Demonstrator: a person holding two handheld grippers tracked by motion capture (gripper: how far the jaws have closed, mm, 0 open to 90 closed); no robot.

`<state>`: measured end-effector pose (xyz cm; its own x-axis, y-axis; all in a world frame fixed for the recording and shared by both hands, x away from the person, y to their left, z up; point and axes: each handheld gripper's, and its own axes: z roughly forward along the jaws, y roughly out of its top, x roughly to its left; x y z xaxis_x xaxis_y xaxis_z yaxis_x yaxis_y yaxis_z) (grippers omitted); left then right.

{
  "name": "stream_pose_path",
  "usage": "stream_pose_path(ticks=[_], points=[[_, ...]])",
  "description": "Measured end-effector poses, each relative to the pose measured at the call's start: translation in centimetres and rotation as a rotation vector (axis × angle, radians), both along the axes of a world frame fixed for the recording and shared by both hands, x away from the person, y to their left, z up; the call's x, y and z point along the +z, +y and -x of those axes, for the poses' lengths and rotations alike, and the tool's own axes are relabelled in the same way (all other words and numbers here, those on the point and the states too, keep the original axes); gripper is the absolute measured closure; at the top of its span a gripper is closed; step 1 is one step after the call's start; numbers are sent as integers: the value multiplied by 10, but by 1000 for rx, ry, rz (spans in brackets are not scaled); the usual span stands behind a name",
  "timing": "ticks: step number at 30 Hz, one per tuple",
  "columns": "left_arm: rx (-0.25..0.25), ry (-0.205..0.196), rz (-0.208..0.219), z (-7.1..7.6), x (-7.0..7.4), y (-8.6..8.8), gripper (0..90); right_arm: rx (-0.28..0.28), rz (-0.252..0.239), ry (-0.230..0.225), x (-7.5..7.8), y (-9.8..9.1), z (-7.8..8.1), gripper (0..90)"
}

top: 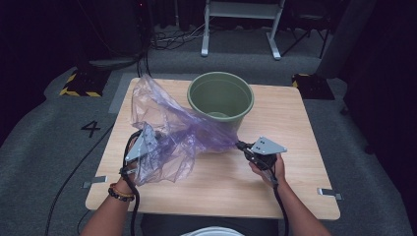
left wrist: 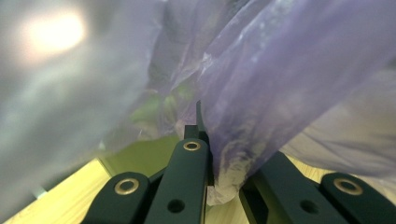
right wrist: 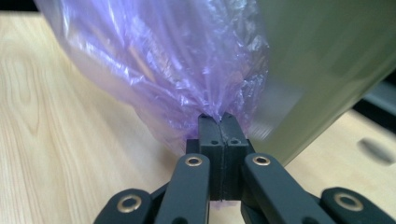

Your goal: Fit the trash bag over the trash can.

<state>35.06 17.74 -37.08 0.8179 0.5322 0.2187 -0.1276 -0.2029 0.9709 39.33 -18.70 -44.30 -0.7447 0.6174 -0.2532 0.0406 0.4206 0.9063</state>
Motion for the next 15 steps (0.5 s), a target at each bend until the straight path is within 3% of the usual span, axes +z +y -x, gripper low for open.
stream_pose_path(ticks=[7, 12, 15], points=[[-27, -35, 31, 7, 10, 1, 897, -34, -70, -123, 38, -11, 8, 900], [-30, -89, 18, 15, 20, 0, 897, -56, -78, -201, 57, -13, 5, 900], [-29, -114, 34, 19, 27, -1, 896, -60, -91, -233, 68, -13, 3, 900]])
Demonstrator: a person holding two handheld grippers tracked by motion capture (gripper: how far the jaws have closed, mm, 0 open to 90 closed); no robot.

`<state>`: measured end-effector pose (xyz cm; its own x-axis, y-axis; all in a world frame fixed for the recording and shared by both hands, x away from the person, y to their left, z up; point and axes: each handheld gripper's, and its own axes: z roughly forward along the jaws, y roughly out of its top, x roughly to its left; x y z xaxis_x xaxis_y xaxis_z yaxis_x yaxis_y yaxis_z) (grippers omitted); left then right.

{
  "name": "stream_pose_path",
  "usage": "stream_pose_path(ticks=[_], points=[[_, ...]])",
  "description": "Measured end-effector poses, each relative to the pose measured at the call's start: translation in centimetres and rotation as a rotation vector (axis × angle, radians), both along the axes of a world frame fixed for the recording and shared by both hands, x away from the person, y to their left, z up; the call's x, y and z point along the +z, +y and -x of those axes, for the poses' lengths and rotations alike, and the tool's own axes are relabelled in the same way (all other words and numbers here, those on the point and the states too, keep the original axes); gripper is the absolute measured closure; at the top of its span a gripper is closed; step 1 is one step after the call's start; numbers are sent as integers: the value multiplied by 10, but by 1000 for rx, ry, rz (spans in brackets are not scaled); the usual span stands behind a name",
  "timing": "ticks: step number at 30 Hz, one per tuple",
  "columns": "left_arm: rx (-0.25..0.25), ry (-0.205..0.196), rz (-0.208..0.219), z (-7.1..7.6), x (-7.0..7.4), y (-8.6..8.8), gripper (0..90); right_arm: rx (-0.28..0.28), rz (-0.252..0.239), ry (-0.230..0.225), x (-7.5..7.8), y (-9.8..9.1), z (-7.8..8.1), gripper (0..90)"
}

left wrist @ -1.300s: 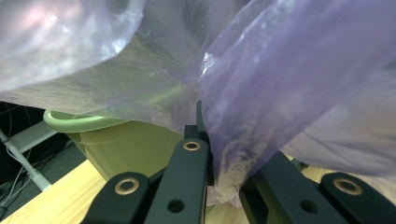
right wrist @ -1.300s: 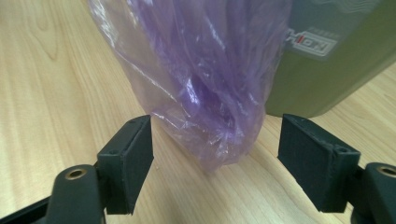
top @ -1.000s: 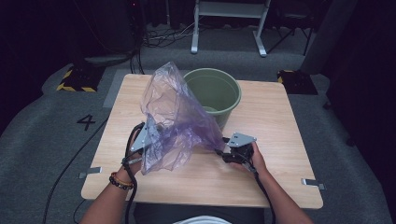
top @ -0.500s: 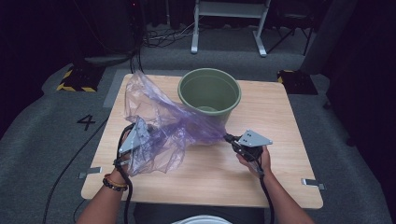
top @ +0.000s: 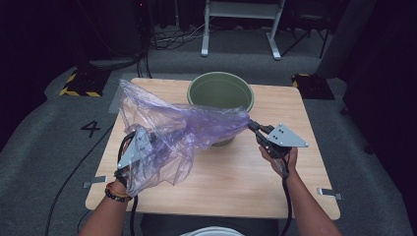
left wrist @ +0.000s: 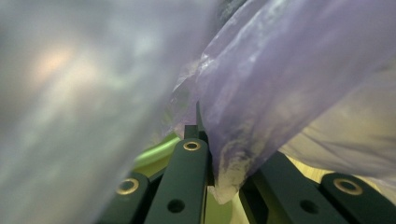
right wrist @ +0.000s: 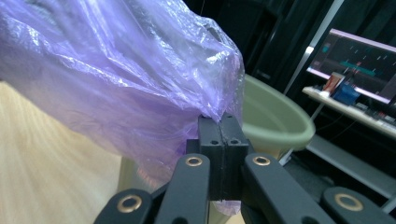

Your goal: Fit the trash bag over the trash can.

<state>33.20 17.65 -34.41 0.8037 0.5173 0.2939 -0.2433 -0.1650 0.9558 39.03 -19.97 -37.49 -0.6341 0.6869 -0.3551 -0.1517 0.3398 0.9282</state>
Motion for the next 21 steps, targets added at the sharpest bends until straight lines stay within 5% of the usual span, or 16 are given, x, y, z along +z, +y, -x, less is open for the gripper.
stream_pose_path(ticks=[13, 21], points=[[61, -75, 7, -4, 22, 7, 896, 15, -14, -47, 39, 17, -26, 900], [110, -100, 0, -13, 31, 8, 897, 16, -28, 27, 52, 30, -59, 900]])
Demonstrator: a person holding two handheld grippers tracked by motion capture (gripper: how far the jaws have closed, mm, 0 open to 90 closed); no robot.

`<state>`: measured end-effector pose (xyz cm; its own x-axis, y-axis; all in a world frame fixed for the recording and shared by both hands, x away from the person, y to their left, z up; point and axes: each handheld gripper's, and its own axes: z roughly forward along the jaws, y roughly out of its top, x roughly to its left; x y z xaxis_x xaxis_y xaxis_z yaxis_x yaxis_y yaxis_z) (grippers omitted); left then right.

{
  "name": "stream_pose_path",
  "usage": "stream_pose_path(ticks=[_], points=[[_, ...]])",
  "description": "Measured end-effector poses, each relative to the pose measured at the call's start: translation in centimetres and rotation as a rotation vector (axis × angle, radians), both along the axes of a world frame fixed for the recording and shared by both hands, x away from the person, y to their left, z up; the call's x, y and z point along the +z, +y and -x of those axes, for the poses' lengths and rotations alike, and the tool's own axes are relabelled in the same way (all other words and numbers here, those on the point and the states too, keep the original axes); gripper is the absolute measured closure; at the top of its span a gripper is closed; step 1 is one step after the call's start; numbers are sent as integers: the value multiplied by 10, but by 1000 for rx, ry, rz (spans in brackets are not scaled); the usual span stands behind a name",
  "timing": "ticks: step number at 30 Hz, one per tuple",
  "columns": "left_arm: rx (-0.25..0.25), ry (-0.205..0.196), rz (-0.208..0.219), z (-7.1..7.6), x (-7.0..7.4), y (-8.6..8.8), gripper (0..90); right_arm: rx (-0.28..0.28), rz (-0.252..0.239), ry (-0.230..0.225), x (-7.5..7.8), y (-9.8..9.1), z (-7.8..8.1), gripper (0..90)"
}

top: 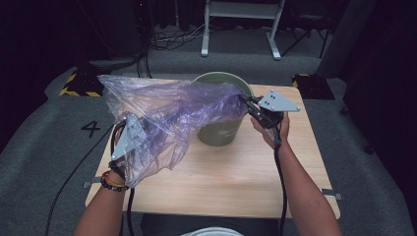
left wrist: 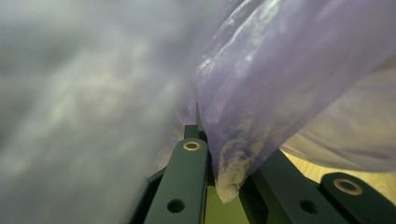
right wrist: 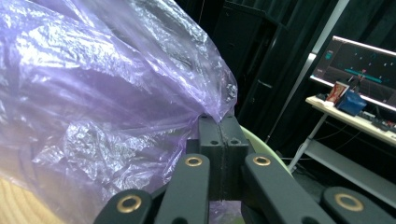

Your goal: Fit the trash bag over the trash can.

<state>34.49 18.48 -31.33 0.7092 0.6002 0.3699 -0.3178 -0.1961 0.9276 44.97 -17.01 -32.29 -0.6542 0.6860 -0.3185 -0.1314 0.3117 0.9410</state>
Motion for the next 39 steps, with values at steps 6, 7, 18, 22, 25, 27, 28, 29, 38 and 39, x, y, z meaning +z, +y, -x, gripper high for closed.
stream_pose_path(ticks=[6, 7, 18, 22, 25, 27, 28, 29, 38, 39], points=[[16, -10, 4, -5, 6, 0, 897, 2, -18, 28, 10, 4, -17, 900], [19, -14, 10, -5, 7, 1, 897, -1, -13, 30, 11, 5, -19, 900], [55, 18, -16, -19, 1, -10, 897, 1, 11, 143, -5, 9, -32, 764], [73, 29, -42, -25, -3, -15, 897, -1, 15, 183, -10, 5, -30, 598], [67, 48, -58, -30, -5, -20, 897, 14, -1, 203, -11, -2, -27, 513], [78, 54, -82, -34, -7, -24, 897, 19, -8, 212, -11, -6, -23, 466], [67, 64, -92, -36, -8, -26, 897, 28, -11, 215, -11, -8, -20, 456], [75, 63, -99, -38, -9, -29, 897, 34, -15, 216, -10, -10, -18, 447], [52, 97, -211, -58, -17, -55, 896, 140, -13, 171, 2, -16, 14, 384], [50, 104, -213, -59, -19, -58, 896, 149, -12, 166, 4, -15, 18, 380]])
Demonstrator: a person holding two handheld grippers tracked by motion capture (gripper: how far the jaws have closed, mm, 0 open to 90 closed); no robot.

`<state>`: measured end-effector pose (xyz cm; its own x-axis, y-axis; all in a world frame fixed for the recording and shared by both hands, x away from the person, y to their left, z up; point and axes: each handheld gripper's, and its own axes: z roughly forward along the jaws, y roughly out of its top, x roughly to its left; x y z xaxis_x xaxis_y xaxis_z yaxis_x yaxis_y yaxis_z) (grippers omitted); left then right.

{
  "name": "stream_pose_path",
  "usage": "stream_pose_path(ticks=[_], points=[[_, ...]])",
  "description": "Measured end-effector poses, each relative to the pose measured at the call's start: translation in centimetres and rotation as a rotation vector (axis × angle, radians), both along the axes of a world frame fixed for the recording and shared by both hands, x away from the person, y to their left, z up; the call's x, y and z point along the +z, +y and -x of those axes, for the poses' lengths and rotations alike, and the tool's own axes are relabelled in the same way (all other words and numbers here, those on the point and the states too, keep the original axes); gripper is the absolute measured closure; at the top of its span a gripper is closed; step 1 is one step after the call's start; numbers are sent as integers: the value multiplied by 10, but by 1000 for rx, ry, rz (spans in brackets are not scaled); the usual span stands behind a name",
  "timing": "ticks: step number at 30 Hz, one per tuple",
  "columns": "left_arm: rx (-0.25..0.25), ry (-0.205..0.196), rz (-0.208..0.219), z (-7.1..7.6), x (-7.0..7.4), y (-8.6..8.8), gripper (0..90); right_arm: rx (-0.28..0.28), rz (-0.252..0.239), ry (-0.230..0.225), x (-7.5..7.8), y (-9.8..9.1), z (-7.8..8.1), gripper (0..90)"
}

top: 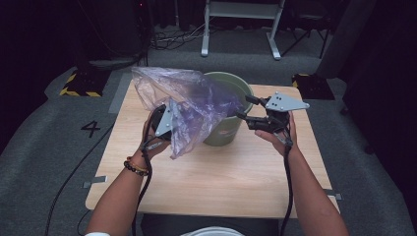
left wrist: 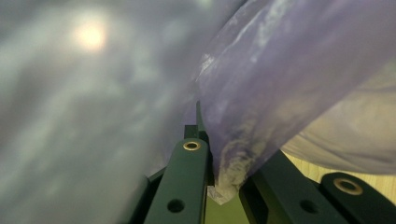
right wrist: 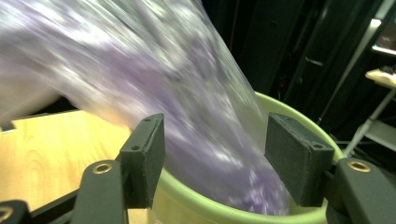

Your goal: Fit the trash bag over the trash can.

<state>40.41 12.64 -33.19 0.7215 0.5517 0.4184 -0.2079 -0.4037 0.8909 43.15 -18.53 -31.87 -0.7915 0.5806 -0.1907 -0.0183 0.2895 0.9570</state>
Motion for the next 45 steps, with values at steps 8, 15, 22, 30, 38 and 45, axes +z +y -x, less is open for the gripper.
stream_pose_path(ticks=[8, 15, 22, 30, 38, 45], points=[[-6, 44, 20, -9, -10, -21, 896, 161, 44, -24, 8, 21, 25, 329], [-17, 56, 10, -10, -16, -31, 894, 195, 73, 13, 1, 35, 25, 318], [-15, 48, -74, -12, -18, -34, 887, 209, 82, 37, -7, 44, 23, 475], [-13, 63, -68, -13, -25, -34, 749, 199, 89, 1, -13, 42, 24, 896], [-5, 120, -25, -11, -29, -17, 406, 131, 69, -10, -12, 30, 23, 900], [-12, 140, 40, 2, -36, 11, 236, 39, 63, -15, -12, 22, 18, 900]])
